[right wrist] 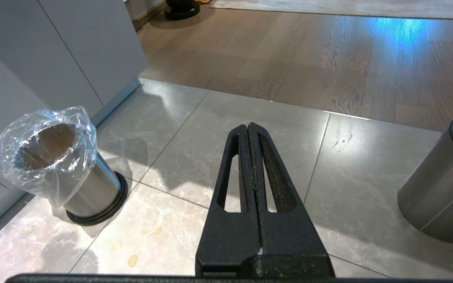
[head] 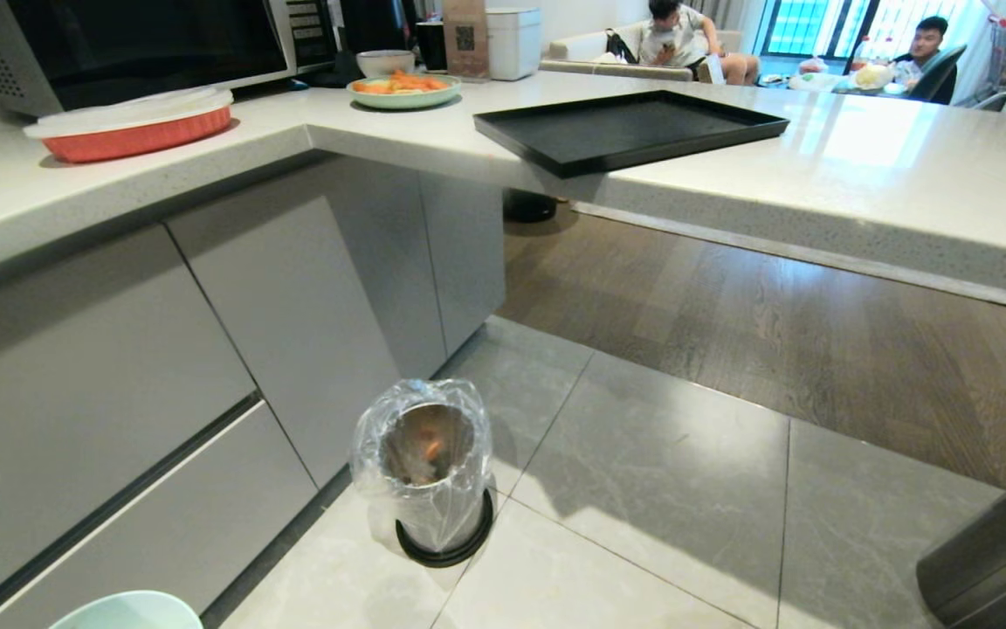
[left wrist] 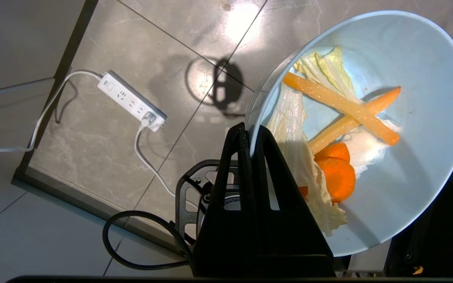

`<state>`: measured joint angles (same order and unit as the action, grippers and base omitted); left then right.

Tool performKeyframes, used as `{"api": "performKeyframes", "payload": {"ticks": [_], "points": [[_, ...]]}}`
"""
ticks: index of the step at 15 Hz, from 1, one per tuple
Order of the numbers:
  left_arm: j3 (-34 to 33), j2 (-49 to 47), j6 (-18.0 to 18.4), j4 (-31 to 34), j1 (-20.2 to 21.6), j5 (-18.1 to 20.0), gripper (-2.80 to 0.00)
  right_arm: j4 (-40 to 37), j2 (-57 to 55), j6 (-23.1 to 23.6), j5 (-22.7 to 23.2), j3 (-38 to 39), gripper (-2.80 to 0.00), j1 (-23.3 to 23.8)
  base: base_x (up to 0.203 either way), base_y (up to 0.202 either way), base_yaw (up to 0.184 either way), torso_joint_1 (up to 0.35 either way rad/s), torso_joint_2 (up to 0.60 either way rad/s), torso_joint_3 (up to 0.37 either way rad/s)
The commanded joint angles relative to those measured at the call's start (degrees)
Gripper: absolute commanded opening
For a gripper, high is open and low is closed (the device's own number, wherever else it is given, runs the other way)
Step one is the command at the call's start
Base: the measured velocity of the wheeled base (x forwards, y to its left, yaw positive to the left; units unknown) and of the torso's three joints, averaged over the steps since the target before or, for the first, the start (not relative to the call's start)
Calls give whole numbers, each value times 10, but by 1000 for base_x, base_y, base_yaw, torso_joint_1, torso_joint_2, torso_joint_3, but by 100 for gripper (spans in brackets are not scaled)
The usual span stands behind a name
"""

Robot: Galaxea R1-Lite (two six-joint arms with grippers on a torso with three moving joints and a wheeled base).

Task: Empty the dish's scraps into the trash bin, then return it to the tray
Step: Move the bowl over the trash can

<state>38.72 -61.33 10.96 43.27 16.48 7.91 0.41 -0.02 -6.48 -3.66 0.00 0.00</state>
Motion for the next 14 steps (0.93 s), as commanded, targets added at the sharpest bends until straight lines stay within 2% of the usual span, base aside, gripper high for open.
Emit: {"api": "performKeyframes", "payload": {"ticks": [1, 14], "points": [[-6, -4, 1, -1, 0, 2, -280, 0, -1, 0, 0, 0, -280, 0, 0, 0, 0, 0, 0, 0], [-16, 1, 4, -2, -1, 4, -280, 0, 0, 0, 0, 0, -280, 0, 0, 0, 0, 0, 0, 0]]}}
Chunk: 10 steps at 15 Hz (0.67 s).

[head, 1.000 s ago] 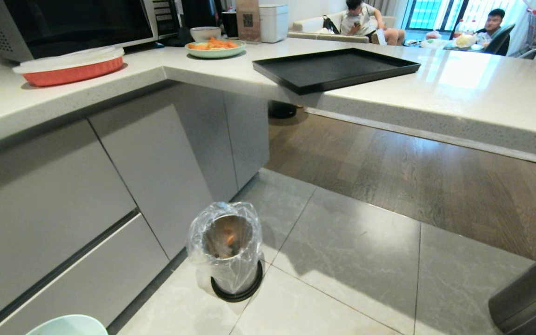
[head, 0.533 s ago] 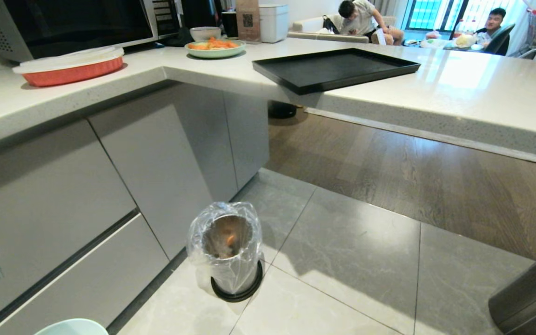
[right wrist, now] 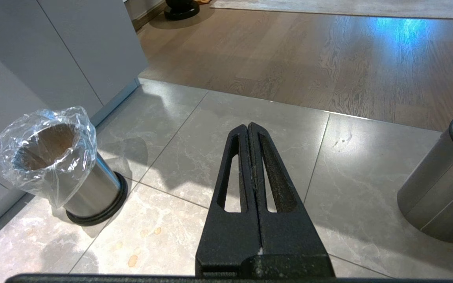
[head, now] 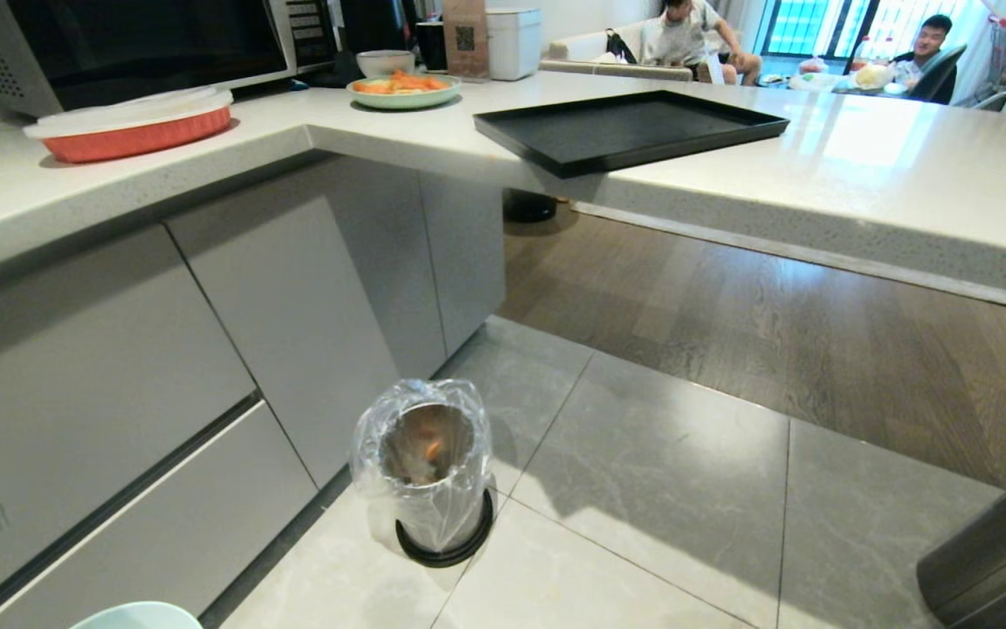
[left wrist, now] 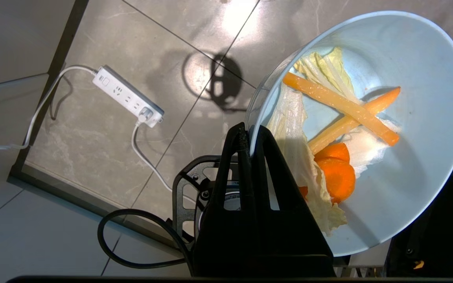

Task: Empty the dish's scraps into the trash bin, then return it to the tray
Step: Move the bowl over the trash can

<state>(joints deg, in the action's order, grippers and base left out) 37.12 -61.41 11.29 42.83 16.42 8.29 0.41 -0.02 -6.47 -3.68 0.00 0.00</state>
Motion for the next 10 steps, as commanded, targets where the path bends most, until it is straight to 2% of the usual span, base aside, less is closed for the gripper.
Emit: {"api": "performKeyframes", "payload": {"ticks": [1, 10], "points": [[1, 2, 0, 2, -1, 0, -280, 0, -1, 0, 0, 0, -280, 0, 0, 0, 0, 0, 0, 0], [0, 0, 0, 2, -1, 10, -280, 0, 0, 0, 0, 0, -280, 0, 0, 0, 0, 0, 0, 0]]}}
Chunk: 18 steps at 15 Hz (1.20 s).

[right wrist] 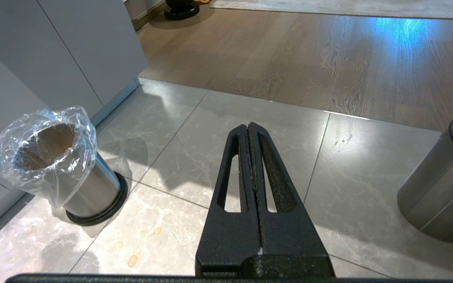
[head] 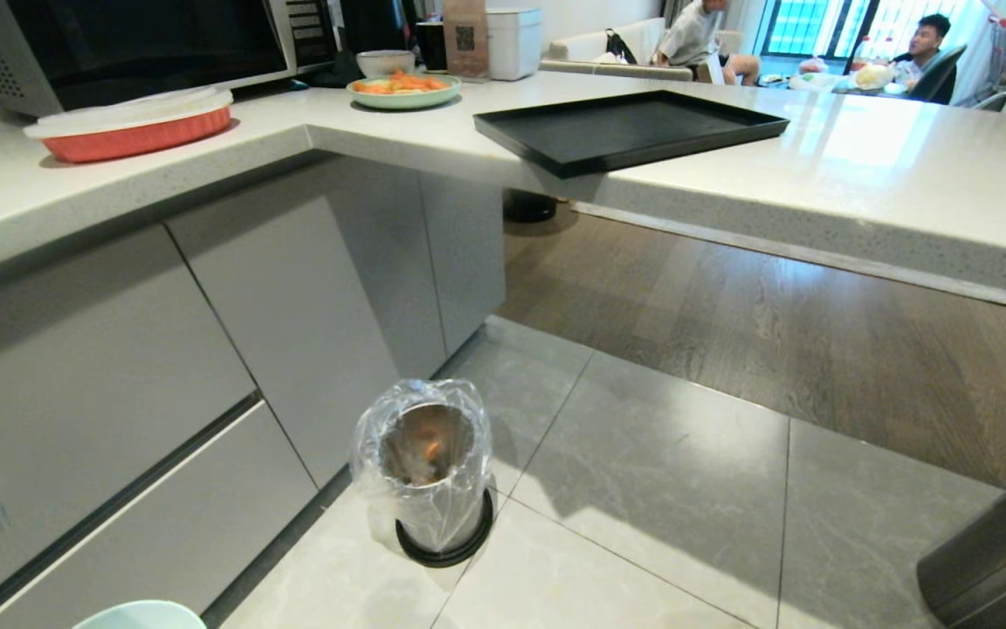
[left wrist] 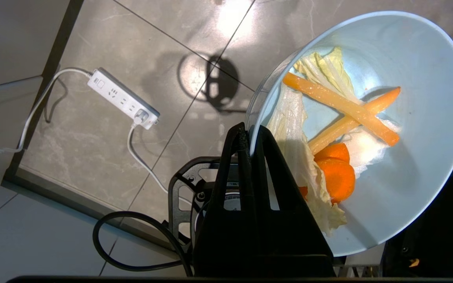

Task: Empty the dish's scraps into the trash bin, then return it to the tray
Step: Move the bowl over the trash can

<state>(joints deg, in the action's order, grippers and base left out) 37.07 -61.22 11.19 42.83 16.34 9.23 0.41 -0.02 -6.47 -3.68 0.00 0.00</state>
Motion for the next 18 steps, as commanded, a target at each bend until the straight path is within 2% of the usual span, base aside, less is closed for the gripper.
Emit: {"api": "performKeyframes", "payload": {"ticks": [1, 10, 18], "points": [[0, -2, 1, 3, 0, 1, -280, 0, 0, 0, 0, 0, -280, 0, 0, 0, 0, 0, 0, 0], [0, 0, 1, 3, -2, 1, -280, 0, -1, 0, 0, 0, -280, 0, 0, 0, 0, 0, 0, 0], [-1, 3, 0, 3, -3, 2, -280, 0, 0, 0, 0, 0, -280, 0, 0, 0, 0, 2, 2, -170]]}}
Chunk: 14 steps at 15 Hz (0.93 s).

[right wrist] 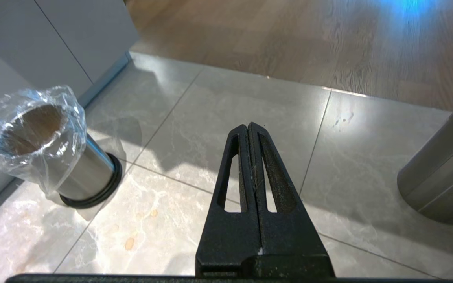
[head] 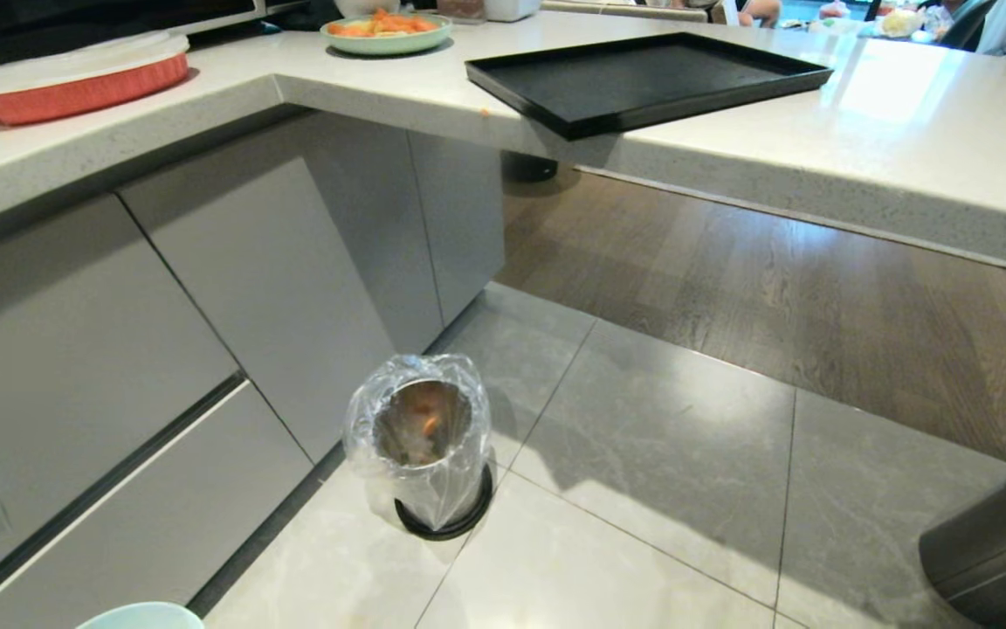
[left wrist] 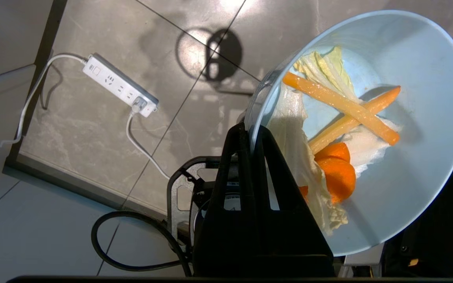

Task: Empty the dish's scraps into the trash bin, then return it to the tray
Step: Move the bowl over the trash can

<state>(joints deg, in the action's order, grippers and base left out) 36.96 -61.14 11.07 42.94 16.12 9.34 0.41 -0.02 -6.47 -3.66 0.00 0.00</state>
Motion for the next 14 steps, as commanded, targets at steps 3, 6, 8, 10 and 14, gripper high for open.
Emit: {"api": "performKeyframes", "payload": {"ticks": [3, 6, 8, 10, 14], "points": [[0, 6, 2, 4, -1, 1, -280, 0, -1, 0, 0, 0, -280, 0, 0, 0, 0, 0, 4, -199], [-7, 10, 2, 3, -1, 1, -280, 0, 0, 0, 0, 0, -280, 0, 0, 0, 0, 1, -2, -196], [-7, 11, 3, 3, -1, 1, -280, 0, -1, 0, 0, 0, -280, 0, 0, 0, 0, 2, 6, -197], [-8, 14, 3, 3, -1, 1, -280, 0, -1, 0, 0, 0, -280, 0, 0, 0, 0, 1, 0, -202], [-13, 15, 3, 3, -1, 1, -280, 0, -1, 0, 0, 0, -280, 0, 0, 0, 0, 7, 1, -199]]}}
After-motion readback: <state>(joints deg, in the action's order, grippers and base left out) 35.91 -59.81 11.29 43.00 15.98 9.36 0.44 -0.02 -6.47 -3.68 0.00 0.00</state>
